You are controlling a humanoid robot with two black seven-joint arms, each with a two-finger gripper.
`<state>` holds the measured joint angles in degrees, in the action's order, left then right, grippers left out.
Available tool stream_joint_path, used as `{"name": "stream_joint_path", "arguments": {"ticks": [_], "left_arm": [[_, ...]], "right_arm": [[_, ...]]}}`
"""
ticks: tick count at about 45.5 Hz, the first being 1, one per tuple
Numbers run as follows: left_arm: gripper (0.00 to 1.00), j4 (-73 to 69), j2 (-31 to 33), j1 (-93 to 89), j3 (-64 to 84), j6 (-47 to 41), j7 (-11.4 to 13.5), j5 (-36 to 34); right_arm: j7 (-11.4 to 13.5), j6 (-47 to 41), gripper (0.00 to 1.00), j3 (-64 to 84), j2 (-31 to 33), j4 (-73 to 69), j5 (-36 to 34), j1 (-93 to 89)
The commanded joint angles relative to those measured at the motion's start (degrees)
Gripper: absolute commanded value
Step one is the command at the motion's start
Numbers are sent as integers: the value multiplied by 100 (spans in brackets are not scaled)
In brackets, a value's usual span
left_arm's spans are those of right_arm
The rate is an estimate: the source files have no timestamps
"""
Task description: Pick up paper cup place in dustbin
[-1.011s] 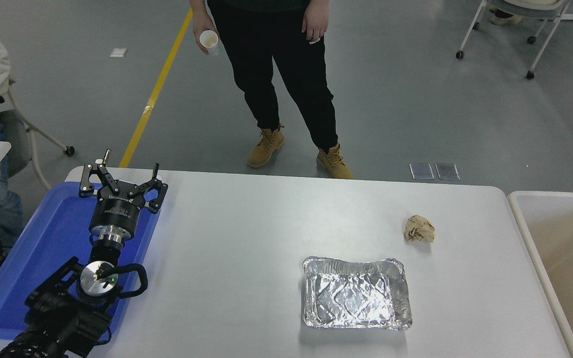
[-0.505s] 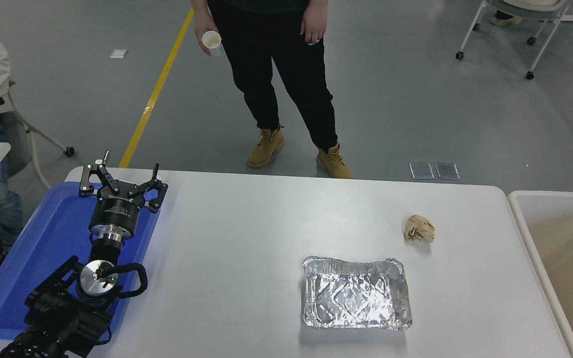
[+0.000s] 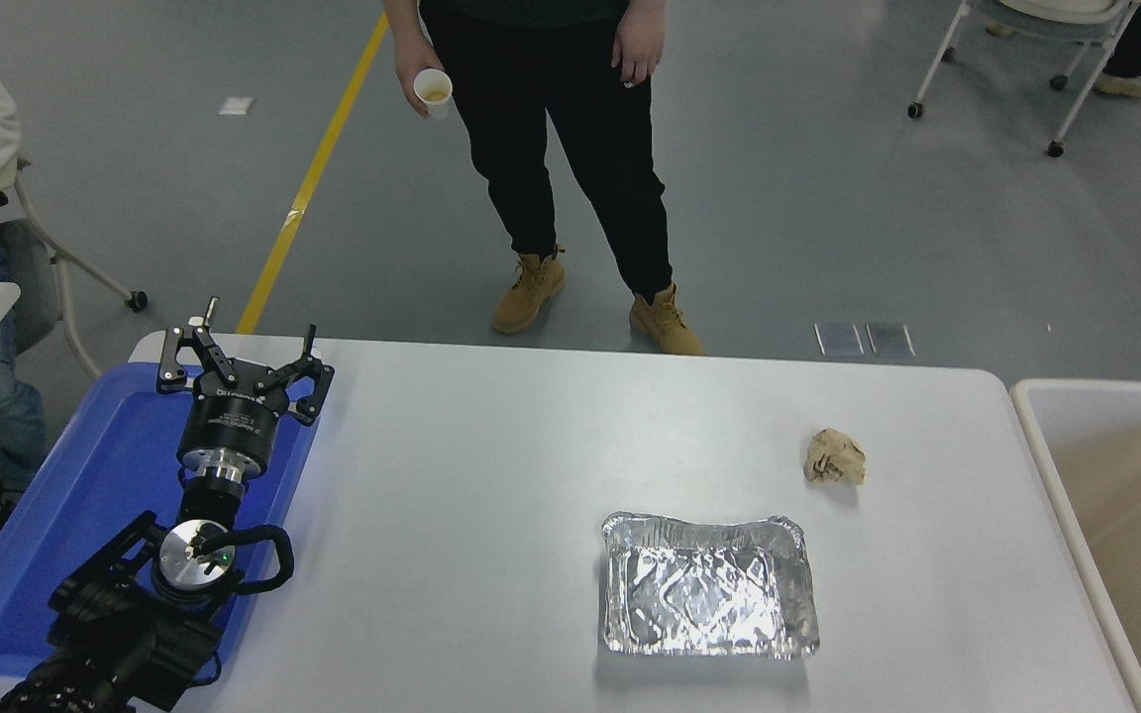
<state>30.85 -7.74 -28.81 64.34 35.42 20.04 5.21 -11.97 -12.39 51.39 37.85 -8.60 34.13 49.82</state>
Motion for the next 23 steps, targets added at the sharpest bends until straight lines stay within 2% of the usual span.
{"name": "stream_joint_path", "arguments": {"ticks": [1, 13, 14, 15, 16, 17, 18, 20, 23], "left_arm": [[100, 0, 1, -2, 0, 0, 0, -2], [100, 0, -8, -2, 0, 0, 0, -2], [100, 0, 1, -2, 0, 0, 0, -2], [100, 0, -8, -2, 0, 0, 0, -2], [100, 0, -8, -2, 0, 0, 0, -2], [100, 0, 1, -2, 0, 0, 0, -2], [100, 9, 1, -2, 0, 0, -9, -2], [100, 0, 1, -2, 0, 0, 0, -2], [100, 0, 1, -2, 0, 0, 0, -2]], "right_arm": [[45, 457, 0, -41, -560, 376, -372, -755], [54, 545, 0, -41, -665, 385, -372, -843], [45, 562, 2, -41, -665, 385, -381, -852], [45, 563, 17, -50, -657, 376, -381, -852], [45, 571, 43, -59, -657, 376, -381, -852], [45, 571, 63, -59, -665, 376, -407, -852], [45, 571, 71, -67, -665, 376, -433, -852], [45, 571, 75, -59, -665, 376, -495, -852], [37, 563, 90, -59, -683, 376, -539, -878]]}}
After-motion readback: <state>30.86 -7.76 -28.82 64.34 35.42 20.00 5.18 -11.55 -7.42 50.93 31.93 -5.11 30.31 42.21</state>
